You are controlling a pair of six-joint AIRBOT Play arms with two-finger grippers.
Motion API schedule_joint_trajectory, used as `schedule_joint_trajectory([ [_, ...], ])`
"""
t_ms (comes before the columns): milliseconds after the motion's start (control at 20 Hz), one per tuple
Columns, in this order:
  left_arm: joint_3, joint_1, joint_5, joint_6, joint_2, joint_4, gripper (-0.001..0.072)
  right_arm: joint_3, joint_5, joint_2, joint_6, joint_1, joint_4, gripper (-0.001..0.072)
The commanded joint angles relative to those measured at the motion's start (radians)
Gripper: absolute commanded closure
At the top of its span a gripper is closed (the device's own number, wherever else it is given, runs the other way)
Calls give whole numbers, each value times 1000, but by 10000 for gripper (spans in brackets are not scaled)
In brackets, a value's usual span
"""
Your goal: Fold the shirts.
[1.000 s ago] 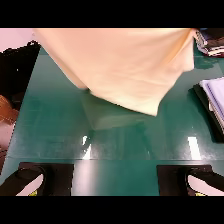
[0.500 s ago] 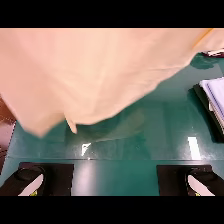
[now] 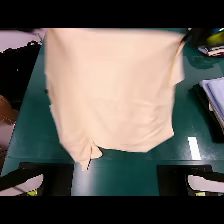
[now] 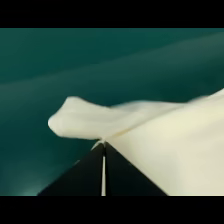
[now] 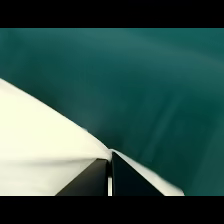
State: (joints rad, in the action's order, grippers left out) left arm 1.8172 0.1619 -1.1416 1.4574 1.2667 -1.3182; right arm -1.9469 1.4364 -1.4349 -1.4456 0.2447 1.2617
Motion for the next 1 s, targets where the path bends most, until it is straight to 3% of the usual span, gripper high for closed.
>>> schedule_joint_trajectory([
  [0, -77, -1, -1, 0, 244, -53, 685, 87, -6, -200, 30, 0, -4, 699],
  [150, -79, -1, 72, 1, 406, -82, 684, 90, -136, -314, 36, 0, -6, 698],
  [350, -79, -1, 121, 5, 474, -86, 681, 89, -236, -386, 36, 5, -14, 697],
  [400, -78, -1, 119, 5, 474, -91, 465, 89, -242, -394, 36, 5, -14, 696],
  [450, -78, -4, 115, 13, 474, -90, 175, 89, -245, -397, 36, 5, -13, 690],
  [500, -73, -10, 91, 29, 473, -90, 120, 89, -248, -396, 36, 3, -13, 569],
  [550, -61, -25, 45, 36, 473, -90, 120, 80, -235, -393, 36, 1, -13, 336],
  [600, -37, -43, -34, 35, 473, -90, 120, 68, -201, -386, 36, -5, -13, 292],
  [750, -1, -117, -263, 35, 438, -82, 121, 64, -67, -330, 42, -30, -12, 294],
  [950, -200, -199, -280, 27, 237, -81, 120, 272, -21, -150, 82, -77, -15, 294],
])
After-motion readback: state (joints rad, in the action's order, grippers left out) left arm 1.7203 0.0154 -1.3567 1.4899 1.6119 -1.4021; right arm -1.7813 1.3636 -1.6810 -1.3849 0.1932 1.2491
